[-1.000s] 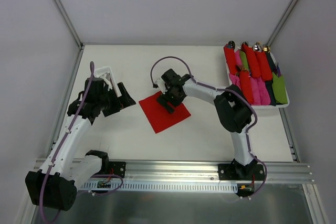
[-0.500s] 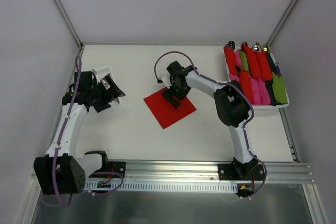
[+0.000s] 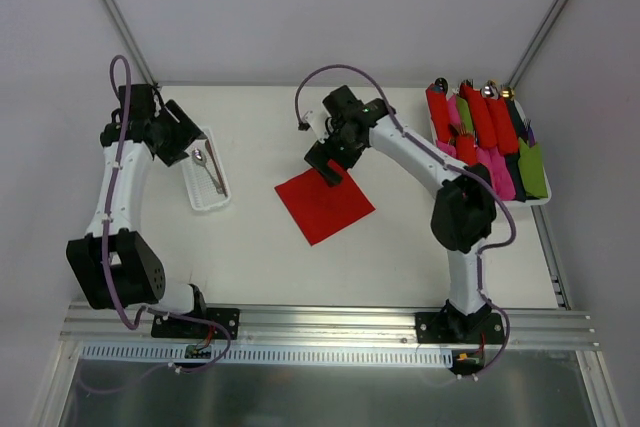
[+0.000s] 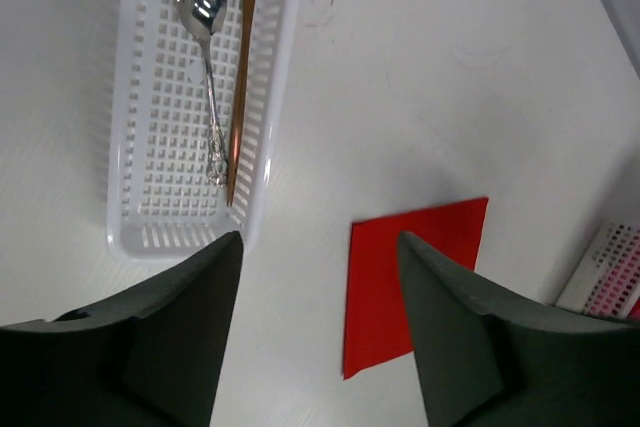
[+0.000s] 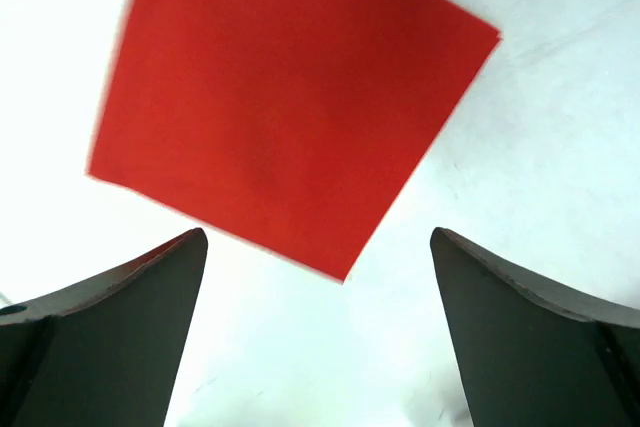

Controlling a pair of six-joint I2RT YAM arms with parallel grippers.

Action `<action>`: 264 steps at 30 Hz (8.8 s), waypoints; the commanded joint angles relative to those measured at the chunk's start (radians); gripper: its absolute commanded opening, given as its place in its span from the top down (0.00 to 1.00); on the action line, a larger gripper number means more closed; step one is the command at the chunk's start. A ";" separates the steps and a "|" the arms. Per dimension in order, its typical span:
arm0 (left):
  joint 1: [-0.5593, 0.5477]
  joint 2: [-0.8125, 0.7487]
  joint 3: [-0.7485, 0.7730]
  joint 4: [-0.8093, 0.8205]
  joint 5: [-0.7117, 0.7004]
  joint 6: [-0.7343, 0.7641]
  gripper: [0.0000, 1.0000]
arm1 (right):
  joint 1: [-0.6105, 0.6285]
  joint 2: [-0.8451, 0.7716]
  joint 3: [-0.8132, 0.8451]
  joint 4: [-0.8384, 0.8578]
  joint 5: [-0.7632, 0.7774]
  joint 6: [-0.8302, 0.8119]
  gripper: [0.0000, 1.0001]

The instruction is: Place the utensils on the paper napkin and roll it up

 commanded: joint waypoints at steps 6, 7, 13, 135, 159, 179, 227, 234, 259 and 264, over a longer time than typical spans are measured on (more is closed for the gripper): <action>0.009 0.276 0.192 -0.047 -0.047 -0.012 0.68 | -0.035 -0.388 -0.083 -0.098 -0.080 0.126 0.01; 0.009 0.320 0.201 -0.045 -0.047 -0.012 0.72 | -0.047 -0.408 -0.116 -0.101 -0.088 0.142 0.01; 0.007 0.471 0.244 -0.045 -0.064 0.002 0.89 | -0.110 -0.535 -0.211 -0.119 -0.106 0.173 0.01; -0.807 0.707 0.678 -0.240 -0.127 0.186 1.00 | -0.526 -0.574 -0.193 -0.297 -0.397 0.198 0.01; -0.807 0.897 0.649 -0.151 -0.105 0.106 1.00 | -0.564 -0.580 -0.225 -0.297 -0.425 0.208 0.01; -0.783 0.903 0.644 -0.155 -0.104 0.155 1.00 | -0.563 -0.568 -0.236 -0.296 -0.436 0.208 0.01; -0.735 0.972 0.534 -0.143 -0.078 0.018 1.00 | -0.563 -0.545 -0.247 -0.296 -0.436 0.201 0.01; -0.737 0.957 0.517 -0.142 -0.107 0.043 0.94 | -0.563 -0.548 -0.248 -0.296 -0.442 0.201 0.01; -0.585 0.438 0.511 -0.235 -0.203 0.032 0.57 | -0.563 -0.554 -0.241 -0.296 -0.451 0.201 0.01; -0.386 0.296 0.267 -0.231 -0.285 -0.021 0.57 | -0.563 -0.563 -0.253 -0.293 -0.459 0.199 0.01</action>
